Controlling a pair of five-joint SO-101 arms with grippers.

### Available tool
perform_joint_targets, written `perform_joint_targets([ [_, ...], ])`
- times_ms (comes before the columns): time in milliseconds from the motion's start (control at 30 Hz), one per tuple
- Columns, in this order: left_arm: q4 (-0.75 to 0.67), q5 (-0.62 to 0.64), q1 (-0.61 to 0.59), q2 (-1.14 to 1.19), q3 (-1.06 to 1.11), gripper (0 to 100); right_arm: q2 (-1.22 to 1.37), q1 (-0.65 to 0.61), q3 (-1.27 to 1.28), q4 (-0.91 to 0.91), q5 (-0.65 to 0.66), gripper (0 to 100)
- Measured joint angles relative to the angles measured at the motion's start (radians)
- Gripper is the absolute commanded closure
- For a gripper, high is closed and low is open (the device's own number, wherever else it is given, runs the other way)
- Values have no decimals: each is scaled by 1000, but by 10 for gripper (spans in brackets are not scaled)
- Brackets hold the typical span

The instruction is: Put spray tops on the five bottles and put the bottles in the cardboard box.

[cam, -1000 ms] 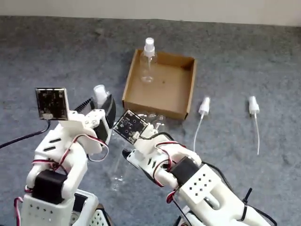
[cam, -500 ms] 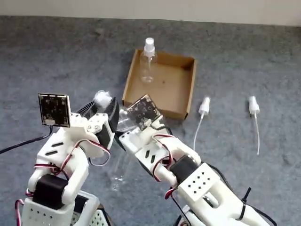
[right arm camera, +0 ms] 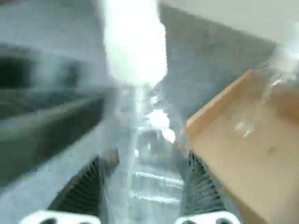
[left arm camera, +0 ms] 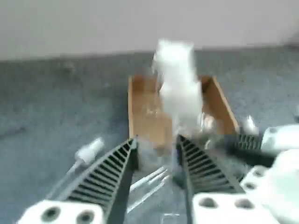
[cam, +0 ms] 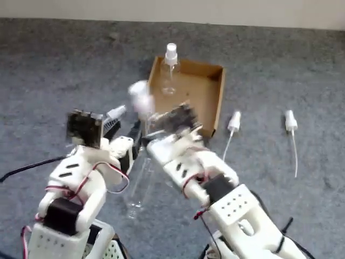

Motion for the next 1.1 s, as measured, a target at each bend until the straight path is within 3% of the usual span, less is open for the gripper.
perform_joint_targets([
  [200,51,-15,-89,-161,-2,793,-5,106,2,-11,0,995],
  [400,37,-74,-91,-353,129,793,-3,163,-92,23,0,995],
  [533,-46,-135,-12,-344,216,780,-2,166,-267,133,0,995],
  [600,-60,-190,43,-324,219,728,26,166,-353,199,0,995],
  [767,-72,-226,124,-275,222,678,189,83,-491,347,0,995],
  [1100,-146,-227,63,-272,241,713,307,-37,-543,448,-40,995],
])
